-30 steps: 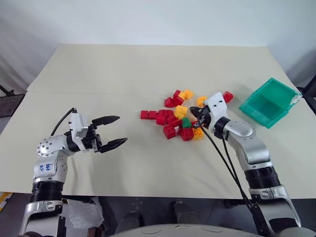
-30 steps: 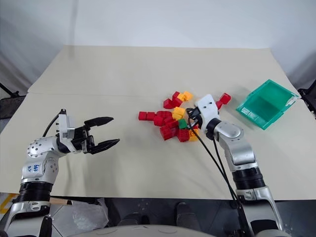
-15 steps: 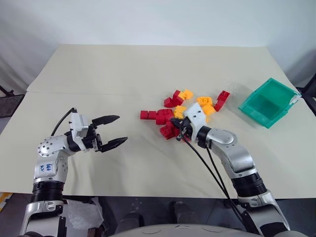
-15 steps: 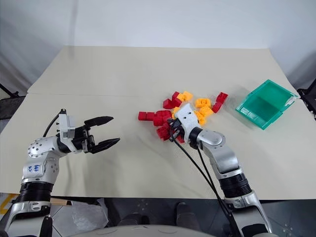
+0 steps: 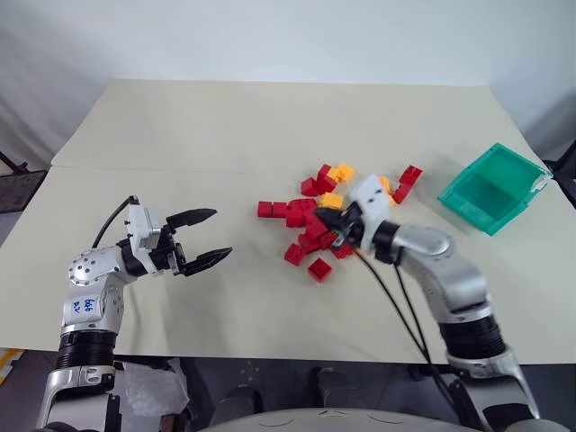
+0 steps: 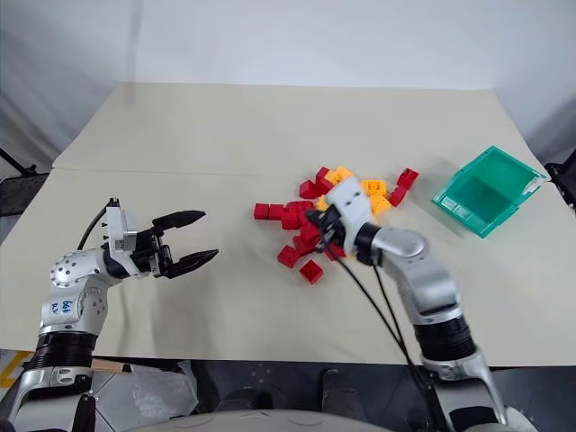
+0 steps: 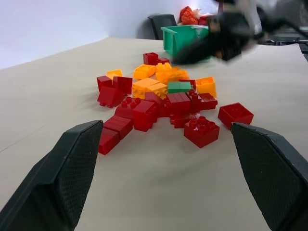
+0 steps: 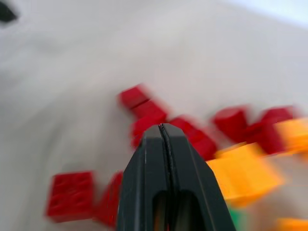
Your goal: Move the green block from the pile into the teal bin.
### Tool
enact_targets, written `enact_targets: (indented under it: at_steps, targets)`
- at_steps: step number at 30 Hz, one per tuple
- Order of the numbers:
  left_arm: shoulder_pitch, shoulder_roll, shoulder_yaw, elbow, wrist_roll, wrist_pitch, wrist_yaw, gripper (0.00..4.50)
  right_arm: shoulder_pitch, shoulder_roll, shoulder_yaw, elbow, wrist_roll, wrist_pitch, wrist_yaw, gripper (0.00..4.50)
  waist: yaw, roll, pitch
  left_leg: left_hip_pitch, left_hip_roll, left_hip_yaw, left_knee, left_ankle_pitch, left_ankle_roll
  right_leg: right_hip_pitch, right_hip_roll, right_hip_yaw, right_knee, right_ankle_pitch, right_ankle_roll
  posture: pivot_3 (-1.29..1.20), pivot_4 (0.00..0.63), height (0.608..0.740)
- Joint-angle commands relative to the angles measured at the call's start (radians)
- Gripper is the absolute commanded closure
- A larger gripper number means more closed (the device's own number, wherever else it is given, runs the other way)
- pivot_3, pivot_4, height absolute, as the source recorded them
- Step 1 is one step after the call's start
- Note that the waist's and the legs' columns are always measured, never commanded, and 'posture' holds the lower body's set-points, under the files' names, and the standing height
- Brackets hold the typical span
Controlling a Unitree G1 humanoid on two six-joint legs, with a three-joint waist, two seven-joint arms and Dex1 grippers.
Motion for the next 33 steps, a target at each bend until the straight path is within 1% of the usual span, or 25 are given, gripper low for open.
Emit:
enact_targets:
  at_steps: [1,3,4,7,9,10,12,14,21,22,24,26,28,30,33]
  targets:
    - [-0.03,0.007,-0.001,-0.001,-0.015,-0.009,-0.034,0.0,0.035,-0.202,-0.08,-0.077,0.079,0.114,0.143,3.86,0.012,0.001,0.0,0.0,0.0,0.0,0.0,0.0,0.0,0.0,0.0,0.0,0.0,0.0,0.0,0.0,0.15,0.74]
    - [-0.039,0.007,-0.01,0.011,-0.011,-0.011,-0.052,0.0,0.081,-0.301,-0.108,-0.092,0.117,0.128,0.214,3.2,0.017,0.001,0.0,-0.001,-0.001,0.0,0.0,-0.001,0.002,0.001,-0.002,-0.002,-0.002,0.0,0.0,0.0,0.15,0.74]
    - [-0.043,0.006,-0.012,0.016,-0.01,-0.011,-0.058,0.0,0.102,-0.333,-0.122,-0.094,0.132,0.126,0.239,2.86,0.017,0.001,0.0,-0.001,-0.001,0.0,0.0,-0.002,0.003,0.001,-0.003,-0.003,-0.003,0.0,0.0,0.0,0.15,0.74]
    - [-0.058,0.003,-0.018,0.039,-0.006,-0.017,-0.076,0.0,0.199,-0.435,-0.167,-0.091,0.145,0.064,0.341,1.84,0.012,0.001,0.0,-0.001,-0.001,0.001,0.0,-0.002,0.004,0.001,-0.003,-0.003,-0.004,0.0,0.0,0.0,0.15,0.74]
    - [-0.067,0.002,-0.021,0.054,-0.007,-0.018,-0.086,0.0,0.257,-0.478,-0.205,-0.086,0.162,0.026,0.403,1.14,0.01,0.001,0.0,-0.001,-0.001,0.002,0.0,-0.002,0.004,0.001,-0.003,-0.002,-0.004,0.0,0.0,0.0,0.15,0.74]
    - [-0.07,0.002,-0.021,0.058,-0.008,-0.018,-0.09,0.0,0.273,-0.486,-0.217,-0.083,0.17,0.011,0.416,0.74,0.009,0.001,0.0,-0.001,-0.001,0.002,0.0,-0.003,0.005,0.001,-0.002,-0.002,-0.003,0.0,0.0,0.0,0.15,0.74]
    - [-0.084,0.008,-0.023,0.086,-0.017,-0.002,-0.124,0.0,0.322,-0.504,-0.27,-0.032,0.18,-0.011,0.445,0.11,0.009,0.001,0.0,0.001,-0.001,0.004,0.001,-0.003,0.005,0.001,-0.003,-0.002,-0.002,0.0,0.0,0.0,0.15,0.74]
    - [-0.093,0.012,-0.021,0.103,-0.029,0.007,-0.159,0.0,0.369,-0.523,-0.301,-0.005,0.163,-0.063,0.47,0.04,0.01,0.001,0.0,0.002,-0.001,0.004,0.002,-0.003,0.005,0.002,-0.003,-0.002,-0.004,0.0,0.0,0.0,0.15,0.74]
    - [-0.109,0.018,0.001,0.125,-0.024,-0.001,-0.174,0.0,0.537,-0.558,-0.539,-0.004,0.196,-0.081,0.497,0.04,0.014,0.001,0.0,0.002,-0.001,0.004,0.002,-0.002,0.005,0.002,-0.003,-0.002,-0.001,0.0,0.0,0.0,0.15,0.74]
    - [-0.109,0.02,0.003,0.125,-0.024,-0.001,-0.176,0.0,0.554,-0.561,-0.567,-0.01,0.201,-0.076,0.499,0.04,0.015,0.001,0.0,0.002,-0.001,0.004,0.002,-0.002,0.005,0.002,-0.003,-0.002,-0.002,0.0,0.0,0.0,0.15,0.74]
    - [-0.104,0.023,0.007,0.122,-0.024,0.001,-0.176,0.0,0.63,-0.578,-0.678,-0.053,0.208,-0.055,0.53,0.04,0.015,0.001,0.001,0.002,-0.001,0.004,0.002,-0.002,0.005,0.002,-0.003,-0.002,-0.001,0.0,0.0,0.0,0.15,0.74]
    - [-0.107,0.023,0.009,0.125,-0.023,0.001,-0.177,0.0,0.677,-0.584,-0.73,-0.113,0.222,-0.027,0.529,0.04,0.017,0.001,0.0,0.002,-0.001,0.004,0.002,-0.002,0.005,0.002,-0.003,-0.002,-0.002,0.0,0.0,0.0,0.15,0.74]
    - [-0.109,0.021,0.01,0.129,-0.02,-0.002,-0.178,0.0,0.653,-0.575,-0.712,-0.162,0.247,0.014,0.471,0.04,0.01,0.0,0.0,0.002,-0.001,0.004,0.002,-0.002,0.005,0.002,-0.003,-0.001,-0.002,0.0,0.0,0.0,0.15,0.74]
    - [-0.111,0.017,0.009,0.129,-0.018,-0.003,-0.176,0.0,0.591,-0.557,-0.671,-0.194,0.272,0.057,0.397,0.04,0.005,0.0,0.0,0.004,-0.001,0.005,0.002,-0.002,0.005,0.002,-0.003,-0.001,-0.002,0.0,0.001,0.0,0.15,0.74]
    - [-0.121,0.006,0.003,0.135,-0.015,-0.011,-0.176,0.0,0.412,-0.51,-0.518,-0.235,0.315,0.144,0.266,0.04,0.003,0.0,0.0,0.006,-0.001,0.006,0.002,-0.002,0.004,0.002,-0.004,-0.002,0.0,0.002,0.0,0.0,0.15,0.74]
